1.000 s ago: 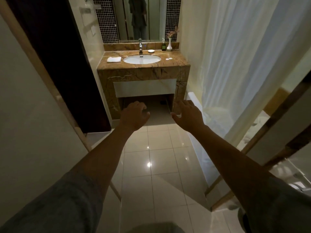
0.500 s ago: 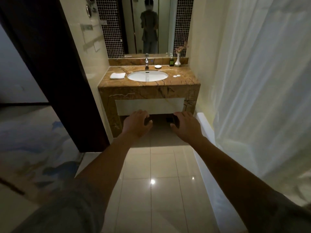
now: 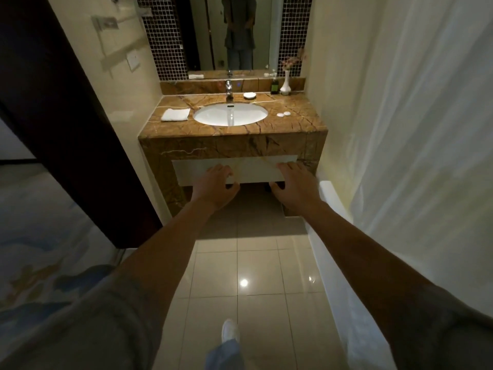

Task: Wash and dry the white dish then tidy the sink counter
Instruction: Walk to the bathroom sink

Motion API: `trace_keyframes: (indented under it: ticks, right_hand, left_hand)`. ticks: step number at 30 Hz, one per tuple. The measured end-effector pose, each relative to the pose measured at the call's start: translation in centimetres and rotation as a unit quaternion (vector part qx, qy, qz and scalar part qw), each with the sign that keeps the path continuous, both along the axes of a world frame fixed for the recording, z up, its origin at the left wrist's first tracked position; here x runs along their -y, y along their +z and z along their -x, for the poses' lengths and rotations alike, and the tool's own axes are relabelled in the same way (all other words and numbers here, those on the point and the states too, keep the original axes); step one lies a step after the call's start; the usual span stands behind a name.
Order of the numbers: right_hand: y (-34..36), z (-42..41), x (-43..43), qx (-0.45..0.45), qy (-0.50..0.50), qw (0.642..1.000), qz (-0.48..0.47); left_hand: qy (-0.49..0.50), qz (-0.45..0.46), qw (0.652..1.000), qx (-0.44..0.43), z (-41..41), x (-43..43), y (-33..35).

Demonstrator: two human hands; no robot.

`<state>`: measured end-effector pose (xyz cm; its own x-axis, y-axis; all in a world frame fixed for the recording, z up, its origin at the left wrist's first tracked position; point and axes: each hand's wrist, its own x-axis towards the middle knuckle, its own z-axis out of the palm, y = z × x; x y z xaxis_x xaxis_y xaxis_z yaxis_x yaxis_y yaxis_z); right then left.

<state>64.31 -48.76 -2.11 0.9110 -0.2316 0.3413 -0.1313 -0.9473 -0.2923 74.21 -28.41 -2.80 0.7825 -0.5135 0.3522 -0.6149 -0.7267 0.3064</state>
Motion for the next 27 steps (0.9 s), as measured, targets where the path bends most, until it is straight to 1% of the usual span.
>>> trace_keyframes:
  ticks: [4,8,13,22,27]
  right_hand:
    - [-0.7,-6.0,1.7,-0.004,-0.006,1.000,0.002]
    - [-0.1,-12.6,3.5,-0.021,-0.014,1.000,-0.005]
    - [0.8,-20.0,6.1,0.003,-0.036,0.999,-0.013]
    - [-0.5,-29.7,11.9,0.003,-0.066,0.998,0.005]
    - [-1.3,-36.3,16.1,-0.016,-0.057,0.998,0.001]
  left_hand:
    - [0.003,-0.002,1.000,-0.010,-6.6,2.2,-1.2]
    - [0.005,-0.003,1.000,-0.009,-13.7,4.1,-0.7]
    - [-0.017,0.000,1.000,-0.015,-21.8,6.9,0.7]
    - [-0.027,-0.011,0.999,-0.013,-31.4,12.8,0.0]
    - [-0.011,-0.022,0.999,-0.020,-37.6,16.6,-0.5]
